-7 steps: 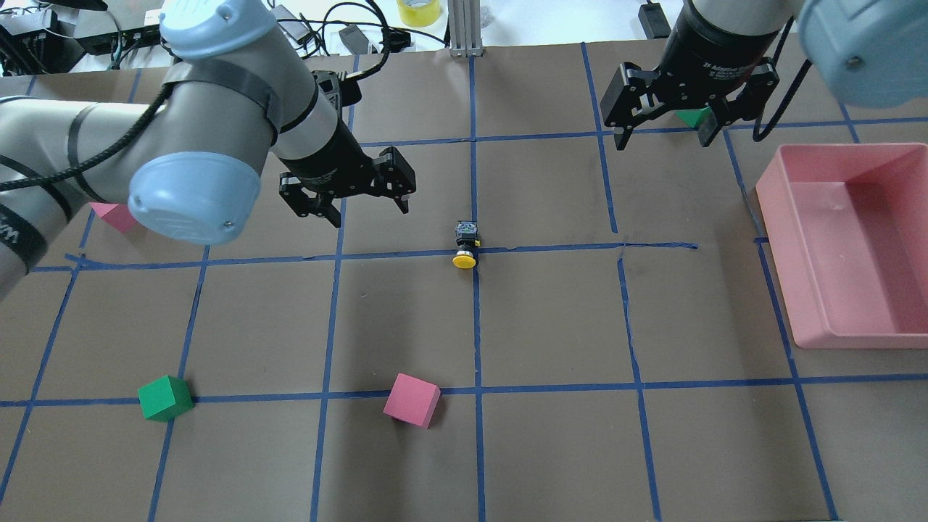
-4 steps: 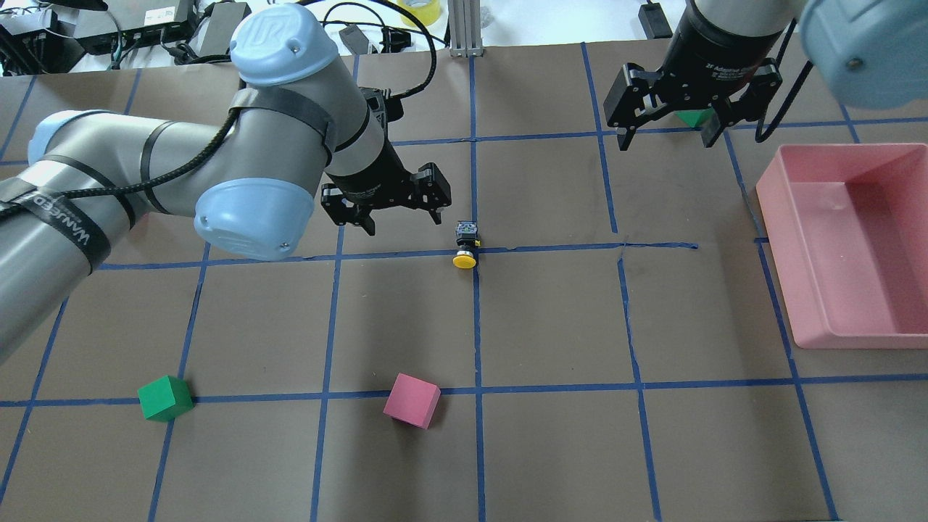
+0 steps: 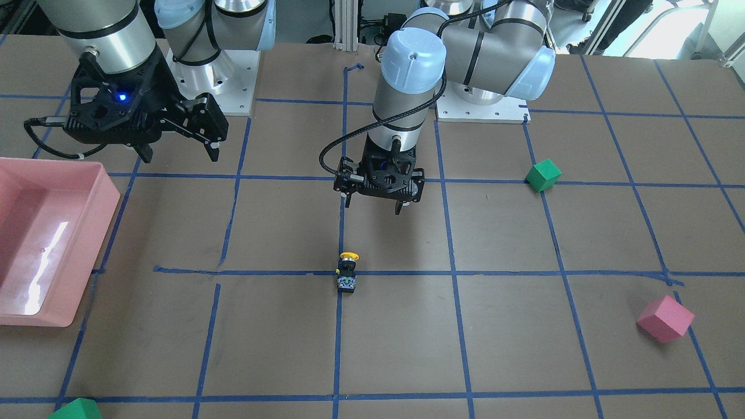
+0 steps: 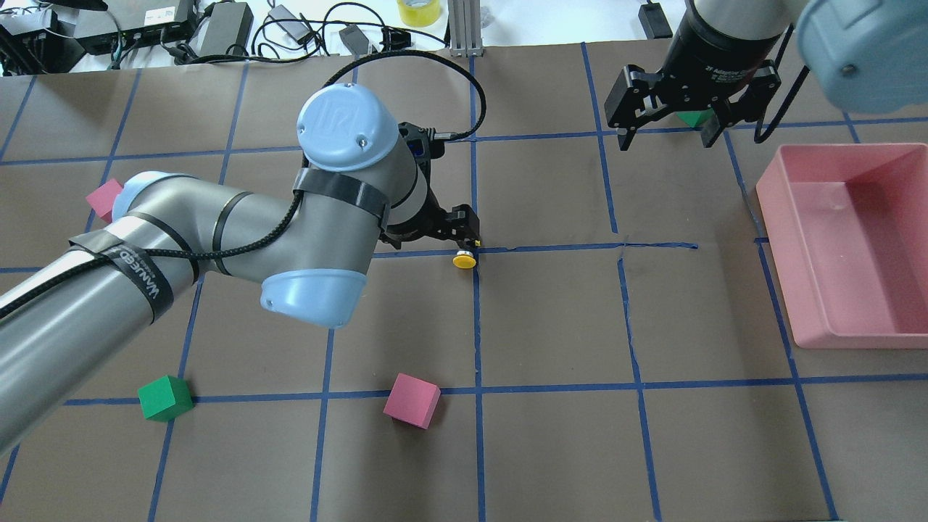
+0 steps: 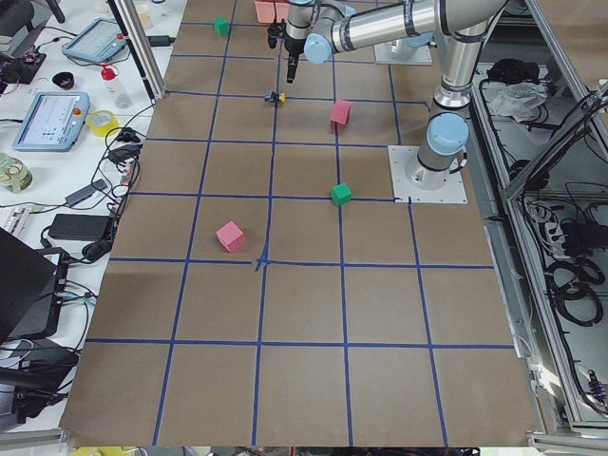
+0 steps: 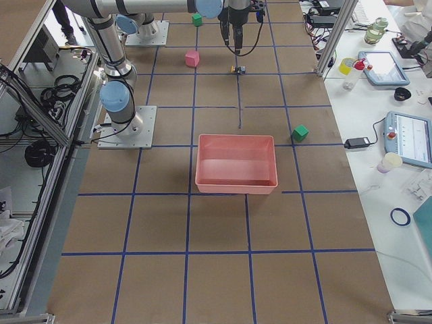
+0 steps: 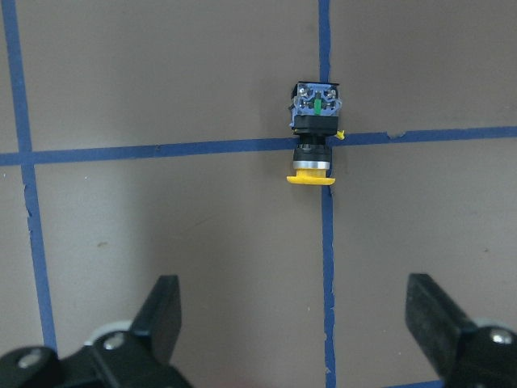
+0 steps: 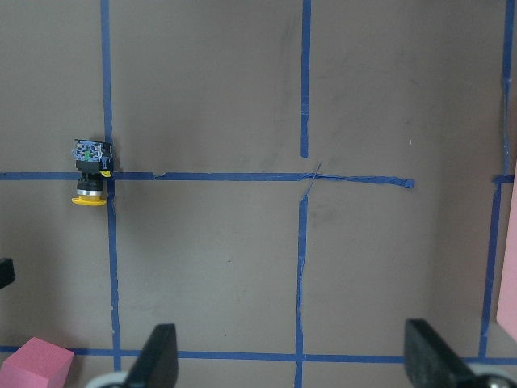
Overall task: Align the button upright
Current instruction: 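Move the left gripper over the lying button while the right arm withdraws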
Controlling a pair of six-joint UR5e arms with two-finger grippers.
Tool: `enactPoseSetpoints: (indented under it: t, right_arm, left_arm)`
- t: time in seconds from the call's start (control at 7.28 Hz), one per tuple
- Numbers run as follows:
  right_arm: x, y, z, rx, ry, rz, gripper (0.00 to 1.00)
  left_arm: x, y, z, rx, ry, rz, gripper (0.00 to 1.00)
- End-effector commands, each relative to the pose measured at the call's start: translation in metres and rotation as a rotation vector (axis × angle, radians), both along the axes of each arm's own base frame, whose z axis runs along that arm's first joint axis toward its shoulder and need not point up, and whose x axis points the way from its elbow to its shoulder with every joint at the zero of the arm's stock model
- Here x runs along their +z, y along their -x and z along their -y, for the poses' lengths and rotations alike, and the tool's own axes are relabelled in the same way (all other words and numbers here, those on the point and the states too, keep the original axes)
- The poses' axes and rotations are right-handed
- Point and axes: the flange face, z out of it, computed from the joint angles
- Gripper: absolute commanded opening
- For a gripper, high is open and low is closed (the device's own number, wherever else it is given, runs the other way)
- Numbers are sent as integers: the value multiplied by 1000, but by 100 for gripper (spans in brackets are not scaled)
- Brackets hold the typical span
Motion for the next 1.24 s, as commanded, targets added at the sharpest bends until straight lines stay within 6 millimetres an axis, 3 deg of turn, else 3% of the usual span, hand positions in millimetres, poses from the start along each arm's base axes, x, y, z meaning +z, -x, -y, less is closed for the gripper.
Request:
enactPoseSetpoints:
  t: [0.0, 0.41, 1.1]
  right_arm:
    - [1, 0, 2, 3, 24, -3, 100]
    - [1, 0, 3, 2, 24, -3, 100]
    - [-1, 0, 4, 2, 20, -1, 100]
  left_arm:
    - [-31, 4, -23, -41, 89, -29, 99]
    - [-51, 6, -22, -40, 71, -16, 98]
    - [-82, 14, 2, -5, 89, -28, 98]
